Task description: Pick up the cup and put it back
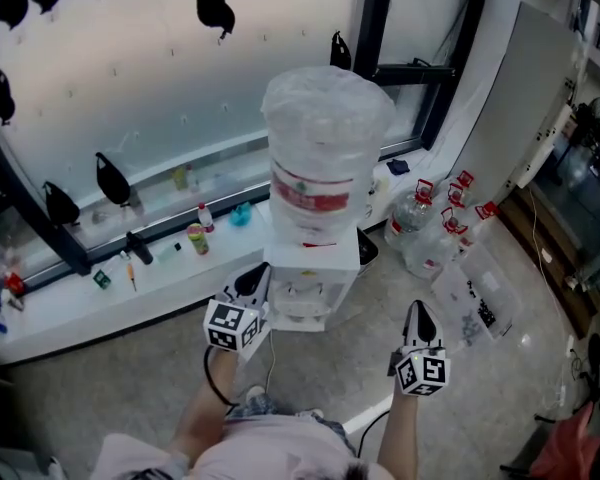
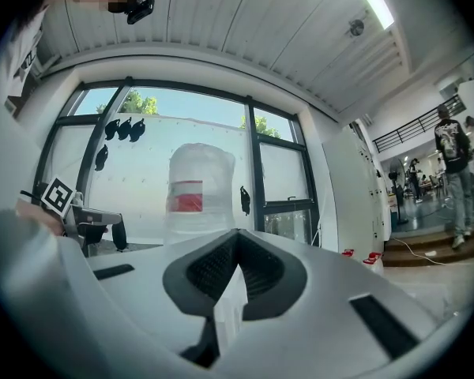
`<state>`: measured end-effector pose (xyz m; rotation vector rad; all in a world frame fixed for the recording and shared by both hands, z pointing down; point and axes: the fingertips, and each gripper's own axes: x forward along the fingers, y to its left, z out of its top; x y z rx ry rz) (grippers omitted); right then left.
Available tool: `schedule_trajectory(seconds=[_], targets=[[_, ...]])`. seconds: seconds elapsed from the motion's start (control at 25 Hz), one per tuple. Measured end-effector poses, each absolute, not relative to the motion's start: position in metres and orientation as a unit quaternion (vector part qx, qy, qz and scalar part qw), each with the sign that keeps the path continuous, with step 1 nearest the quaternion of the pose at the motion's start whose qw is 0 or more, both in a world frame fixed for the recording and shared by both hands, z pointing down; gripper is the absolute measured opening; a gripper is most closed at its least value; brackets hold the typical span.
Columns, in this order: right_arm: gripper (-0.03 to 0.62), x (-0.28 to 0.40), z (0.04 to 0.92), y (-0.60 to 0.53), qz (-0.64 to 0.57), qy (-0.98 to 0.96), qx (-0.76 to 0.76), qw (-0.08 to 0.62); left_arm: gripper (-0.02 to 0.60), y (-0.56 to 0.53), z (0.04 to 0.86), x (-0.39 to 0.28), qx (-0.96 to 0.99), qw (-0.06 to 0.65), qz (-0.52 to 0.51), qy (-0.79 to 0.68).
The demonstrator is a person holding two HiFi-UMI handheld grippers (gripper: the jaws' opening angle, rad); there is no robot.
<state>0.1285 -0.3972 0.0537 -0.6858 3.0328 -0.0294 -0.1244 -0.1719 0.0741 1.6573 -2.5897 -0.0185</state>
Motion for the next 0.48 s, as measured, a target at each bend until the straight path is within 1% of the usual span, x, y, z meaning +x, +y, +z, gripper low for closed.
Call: schedule_trajectory(seconds=[0.48], targets=[[0.015, 0.1197, 0.0599, -0.402, -0.016, 0.978, -0.208, 0.011, 0.025, -0.1756, 0.082, -0.127, 0.533, 0.043, -0.01, -0.845]])
